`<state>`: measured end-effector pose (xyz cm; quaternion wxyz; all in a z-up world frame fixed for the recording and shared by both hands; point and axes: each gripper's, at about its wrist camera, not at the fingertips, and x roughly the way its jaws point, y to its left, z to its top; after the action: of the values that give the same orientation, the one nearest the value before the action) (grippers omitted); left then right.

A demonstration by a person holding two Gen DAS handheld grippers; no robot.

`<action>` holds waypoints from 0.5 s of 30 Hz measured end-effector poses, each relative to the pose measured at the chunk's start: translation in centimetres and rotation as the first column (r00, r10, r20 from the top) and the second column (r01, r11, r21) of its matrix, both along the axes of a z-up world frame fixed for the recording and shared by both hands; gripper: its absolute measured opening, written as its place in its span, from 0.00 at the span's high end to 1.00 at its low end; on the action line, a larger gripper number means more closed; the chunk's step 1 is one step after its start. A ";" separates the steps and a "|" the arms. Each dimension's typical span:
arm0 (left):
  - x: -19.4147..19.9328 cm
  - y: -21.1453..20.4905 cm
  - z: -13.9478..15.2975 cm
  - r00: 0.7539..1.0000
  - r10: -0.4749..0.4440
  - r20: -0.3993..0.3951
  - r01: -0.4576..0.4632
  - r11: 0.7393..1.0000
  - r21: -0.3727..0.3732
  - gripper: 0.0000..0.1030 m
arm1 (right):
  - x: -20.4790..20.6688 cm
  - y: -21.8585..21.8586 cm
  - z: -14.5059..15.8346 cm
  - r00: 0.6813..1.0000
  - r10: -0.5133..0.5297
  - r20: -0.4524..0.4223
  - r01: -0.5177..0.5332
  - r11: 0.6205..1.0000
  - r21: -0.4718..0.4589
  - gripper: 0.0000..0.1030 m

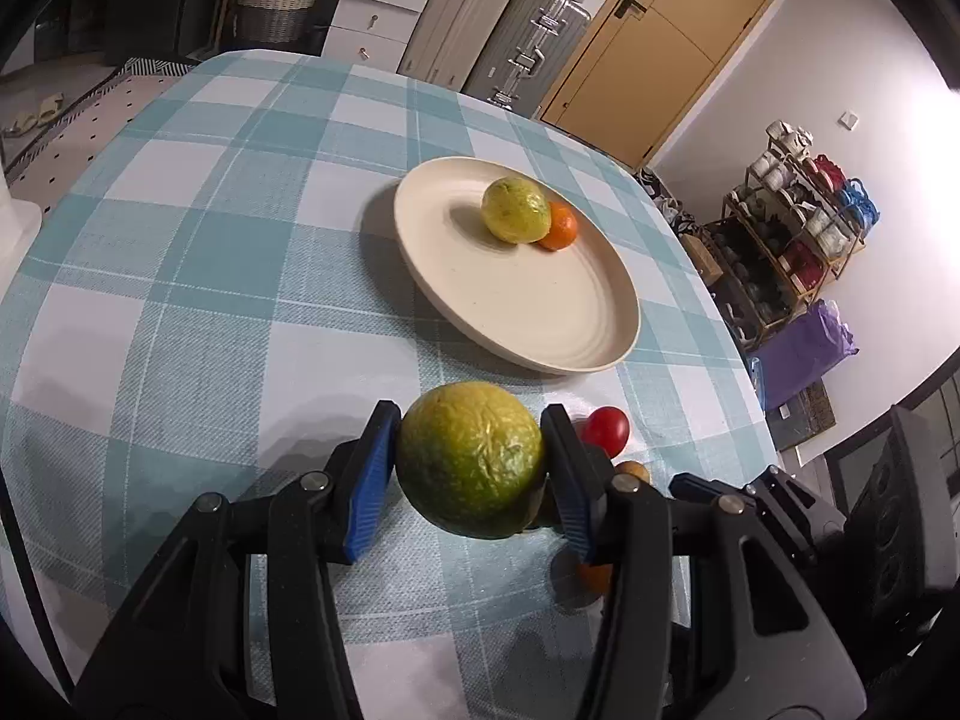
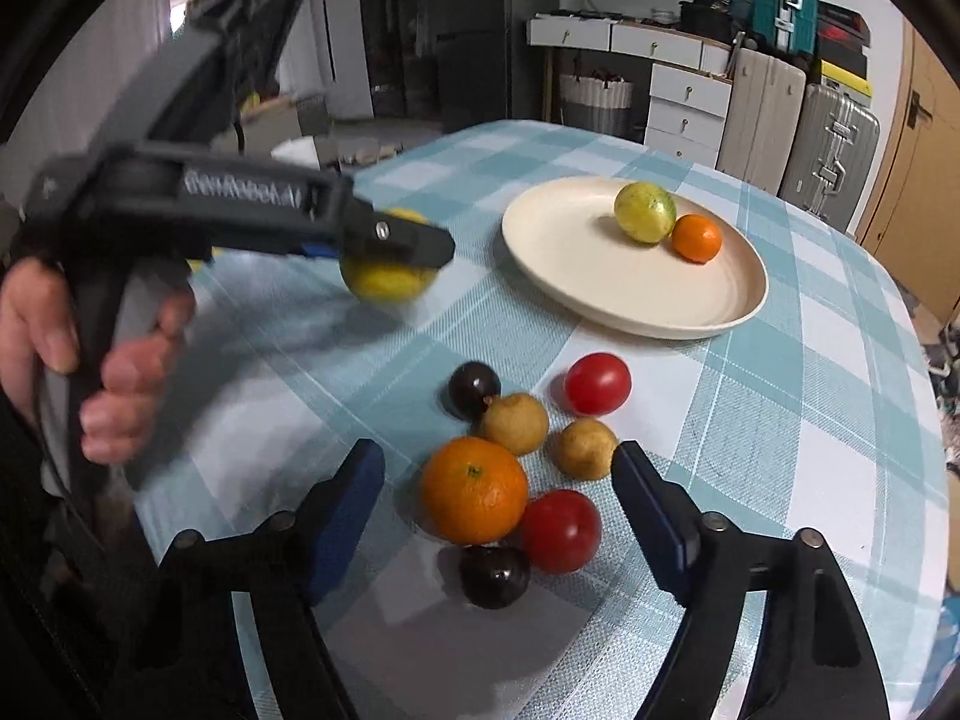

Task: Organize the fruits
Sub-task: 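Close the right gripper on the second orange while the left gripper holds the citrus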

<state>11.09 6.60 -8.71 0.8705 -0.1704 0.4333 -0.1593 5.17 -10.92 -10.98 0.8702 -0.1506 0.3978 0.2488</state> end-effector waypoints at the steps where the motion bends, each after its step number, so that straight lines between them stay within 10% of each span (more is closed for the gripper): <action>1: 0.0 0.1 -0.1 1.000 0.001 -0.001 -0.001 1.000 -0.001 0.56 | 0.0 0.1 -0.1 1.000 0.003 -0.002 -0.003 1.000 -0.006 0.25; 15: -0.5 1.4 -0.4 1.000 0.008 0.000 -0.008 1.000 -0.028 0.56 | -1.4 3.5 -1.3 0.991 0.101 0.085 -0.074 0.960 -0.269 0.62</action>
<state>10.64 7.99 -9.10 0.8688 -0.1841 0.4303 -0.1618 3.80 -7.47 -12.31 0.8487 -0.2951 0.3774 0.2239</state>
